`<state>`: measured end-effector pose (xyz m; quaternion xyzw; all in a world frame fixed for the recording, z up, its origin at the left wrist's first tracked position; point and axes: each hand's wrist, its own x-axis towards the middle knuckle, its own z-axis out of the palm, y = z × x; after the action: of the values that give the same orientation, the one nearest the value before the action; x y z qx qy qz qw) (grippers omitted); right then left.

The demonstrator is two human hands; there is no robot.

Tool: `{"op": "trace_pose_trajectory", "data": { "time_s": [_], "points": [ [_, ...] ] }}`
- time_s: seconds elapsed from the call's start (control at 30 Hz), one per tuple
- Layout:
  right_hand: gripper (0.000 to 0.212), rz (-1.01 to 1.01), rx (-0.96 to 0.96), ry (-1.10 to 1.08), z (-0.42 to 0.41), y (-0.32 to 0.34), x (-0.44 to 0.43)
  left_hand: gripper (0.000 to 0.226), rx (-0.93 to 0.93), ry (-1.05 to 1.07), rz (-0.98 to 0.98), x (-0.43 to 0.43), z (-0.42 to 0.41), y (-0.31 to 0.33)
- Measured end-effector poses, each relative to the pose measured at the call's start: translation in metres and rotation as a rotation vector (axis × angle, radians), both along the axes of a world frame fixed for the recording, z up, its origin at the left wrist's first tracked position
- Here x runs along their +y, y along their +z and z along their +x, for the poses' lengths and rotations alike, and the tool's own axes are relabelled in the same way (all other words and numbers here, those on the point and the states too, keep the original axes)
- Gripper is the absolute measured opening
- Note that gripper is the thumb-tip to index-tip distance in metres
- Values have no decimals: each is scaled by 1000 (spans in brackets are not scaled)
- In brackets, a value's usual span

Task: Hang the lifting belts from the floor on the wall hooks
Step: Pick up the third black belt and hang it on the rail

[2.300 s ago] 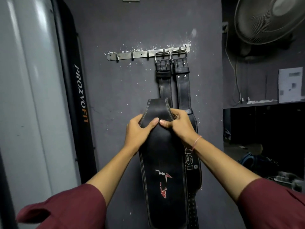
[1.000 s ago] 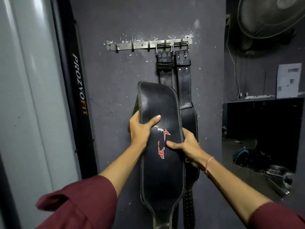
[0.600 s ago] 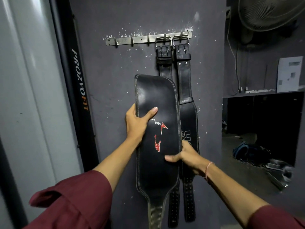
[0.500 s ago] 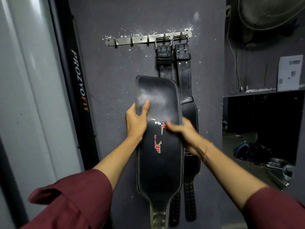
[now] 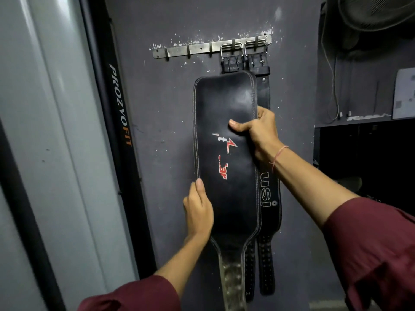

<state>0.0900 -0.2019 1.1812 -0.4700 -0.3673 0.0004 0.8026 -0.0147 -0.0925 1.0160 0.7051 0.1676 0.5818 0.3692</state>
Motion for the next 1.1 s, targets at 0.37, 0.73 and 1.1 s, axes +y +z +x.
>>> {"op": "trace_pose_trajectory", "data": {
  "time_s": [0.37, 0.73, 1.1],
  "points": [
    [40, 16, -35, 29, 7, -21, -21, 50, 53, -164, 162, 20, 12, 54],
    [42, -102, -133, 65, 8, -51, -41, 47, -138, -524, -351, -11, 25, 174],
    [55, -313, 55, 199, -2, -175, -56, 32, -125, -467, -234, -10, 31, 131]
  ]
}}
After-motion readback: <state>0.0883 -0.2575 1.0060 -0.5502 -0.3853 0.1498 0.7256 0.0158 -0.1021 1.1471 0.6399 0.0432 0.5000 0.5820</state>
